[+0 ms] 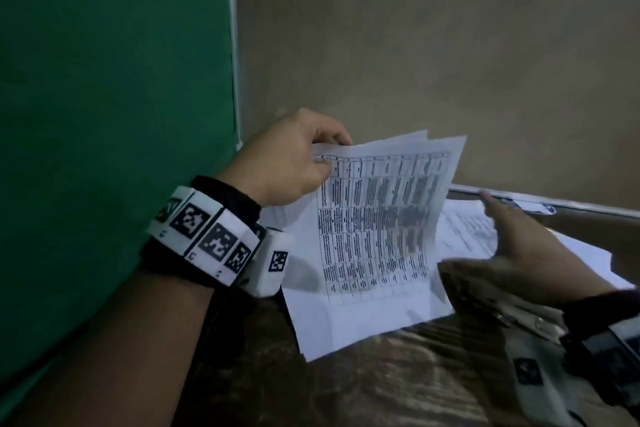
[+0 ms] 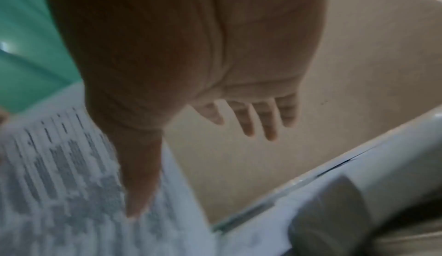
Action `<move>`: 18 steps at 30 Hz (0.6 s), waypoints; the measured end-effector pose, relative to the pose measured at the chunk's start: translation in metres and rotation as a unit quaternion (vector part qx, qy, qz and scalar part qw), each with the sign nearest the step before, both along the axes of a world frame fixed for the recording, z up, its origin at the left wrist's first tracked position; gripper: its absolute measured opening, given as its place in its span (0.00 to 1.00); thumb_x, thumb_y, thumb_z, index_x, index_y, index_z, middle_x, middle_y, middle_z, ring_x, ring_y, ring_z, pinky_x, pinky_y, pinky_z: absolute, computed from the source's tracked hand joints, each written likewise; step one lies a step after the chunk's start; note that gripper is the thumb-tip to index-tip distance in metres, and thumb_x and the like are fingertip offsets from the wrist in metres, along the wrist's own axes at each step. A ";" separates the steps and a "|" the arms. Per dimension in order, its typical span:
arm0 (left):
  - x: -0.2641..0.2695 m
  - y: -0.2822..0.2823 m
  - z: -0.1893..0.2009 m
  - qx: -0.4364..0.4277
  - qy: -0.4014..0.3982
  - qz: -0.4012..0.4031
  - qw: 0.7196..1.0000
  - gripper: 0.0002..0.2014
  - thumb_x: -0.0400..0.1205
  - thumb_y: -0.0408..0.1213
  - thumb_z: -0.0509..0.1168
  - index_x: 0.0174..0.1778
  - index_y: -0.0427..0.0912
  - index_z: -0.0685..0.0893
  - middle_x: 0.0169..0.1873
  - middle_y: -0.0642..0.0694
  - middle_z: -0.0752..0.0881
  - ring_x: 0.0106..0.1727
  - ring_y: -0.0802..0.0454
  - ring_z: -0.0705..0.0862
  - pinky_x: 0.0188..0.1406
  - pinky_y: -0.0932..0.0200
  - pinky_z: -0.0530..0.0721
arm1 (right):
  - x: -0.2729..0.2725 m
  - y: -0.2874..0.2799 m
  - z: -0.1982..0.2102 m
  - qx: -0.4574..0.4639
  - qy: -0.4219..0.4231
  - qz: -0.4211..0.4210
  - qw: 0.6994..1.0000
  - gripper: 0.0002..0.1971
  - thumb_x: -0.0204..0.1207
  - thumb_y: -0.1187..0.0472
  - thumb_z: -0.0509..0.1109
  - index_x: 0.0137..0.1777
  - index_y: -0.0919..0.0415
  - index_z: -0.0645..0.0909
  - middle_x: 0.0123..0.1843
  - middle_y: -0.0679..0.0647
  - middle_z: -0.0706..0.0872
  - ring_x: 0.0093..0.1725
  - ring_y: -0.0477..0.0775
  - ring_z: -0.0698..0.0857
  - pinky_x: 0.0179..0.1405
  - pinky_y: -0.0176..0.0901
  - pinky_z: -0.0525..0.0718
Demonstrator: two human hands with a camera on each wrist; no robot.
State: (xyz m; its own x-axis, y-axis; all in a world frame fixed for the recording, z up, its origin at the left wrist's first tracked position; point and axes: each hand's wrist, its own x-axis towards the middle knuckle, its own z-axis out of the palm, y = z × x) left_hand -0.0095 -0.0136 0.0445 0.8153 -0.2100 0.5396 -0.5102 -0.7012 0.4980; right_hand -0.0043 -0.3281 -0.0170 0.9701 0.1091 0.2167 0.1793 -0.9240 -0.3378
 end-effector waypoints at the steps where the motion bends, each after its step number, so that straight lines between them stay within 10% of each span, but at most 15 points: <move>1: -0.003 -0.003 0.007 0.012 -0.006 -0.015 1.000 0.14 0.79 0.30 0.74 0.50 0.57 0.92 0.49 0.58 0.92 0.61 0.57 0.87 0.68 0.42 0.86 | -0.005 0.008 0.006 0.108 -0.047 0.036 0.992 0.59 0.59 0.38 0.87 0.89 0.50 0.62 0.79 0.50 0.80 0.78 0.53 0.78 0.75 0.51 0.78; 4: -0.009 -0.004 0.022 -0.002 -0.060 -0.047 0.997 0.15 0.78 0.29 0.77 0.52 0.55 0.93 0.47 0.58 0.92 0.56 0.62 0.89 0.63 0.49 0.88 | -0.004 0.025 0.010 0.364 -0.045 0.129 0.921 0.27 0.64 0.57 0.85 0.64 0.57 0.86 0.56 0.50 0.95 0.59 0.54 0.93 0.58 0.46 0.91; 6: -0.005 0.004 0.021 -0.041 -0.130 -0.003 0.991 0.21 0.76 0.32 0.80 0.60 0.59 0.89 0.51 0.59 0.91 0.55 0.68 0.88 0.61 0.57 0.89 | 0.000 0.034 0.006 0.377 -0.054 0.142 0.914 0.08 0.74 0.62 0.80 0.50 0.63 0.90 0.45 0.56 0.96 0.46 0.62 0.95 0.46 0.57 0.94; 10: 0.015 0.016 -0.020 -0.248 -0.086 0.104 0.959 0.48 0.71 0.47 0.85 0.84 0.65 0.66 0.69 0.57 0.82 0.68 0.62 0.81 0.64 0.64 0.79 | 0.007 0.041 -0.011 0.428 -0.152 0.129 0.881 0.13 0.79 0.67 0.76 0.33 0.59 0.86 0.26 0.41 0.88 0.26 0.36 0.83 0.29 0.32 0.80; 12: 0.025 0.015 -0.047 -0.378 0.043 0.012 0.925 0.44 0.71 0.47 0.84 0.82 0.57 0.69 0.66 0.55 0.88 0.68 0.53 0.86 0.63 0.57 0.86 | 0.008 0.042 -0.019 0.457 -0.179 0.136 0.861 0.10 0.80 0.68 0.75 0.36 0.58 0.87 0.30 0.38 0.91 0.30 0.33 0.87 0.30 0.24 0.79; 14: 0.031 0.009 -0.069 -0.423 0.139 -0.064 0.893 0.20 0.80 0.36 0.76 0.67 0.50 0.80 0.50 0.59 0.94 0.56 0.54 0.91 0.48 0.66 0.89 | 0.010 0.043 -0.028 0.448 -0.180 0.146 0.864 0.03 0.79 0.66 0.76 0.47 0.59 0.90 0.43 0.38 0.95 0.44 0.38 0.92 0.39 0.27 0.85; 18: 0.034 0.002 -0.087 -0.334 0.082 -0.050 0.938 0.14 0.85 0.30 0.71 0.62 0.53 0.84 0.55 0.57 0.94 0.58 0.59 0.91 0.60 0.56 0.88 | 0.005 0.047 -0.033 0.418 -0.190 0.160 0.874 0.09 0.75 0.59 0.75 0.54 0.55 0.89 0.51 0.31 0.93 0.52 0.33 0.91 0.46 0.25 0.86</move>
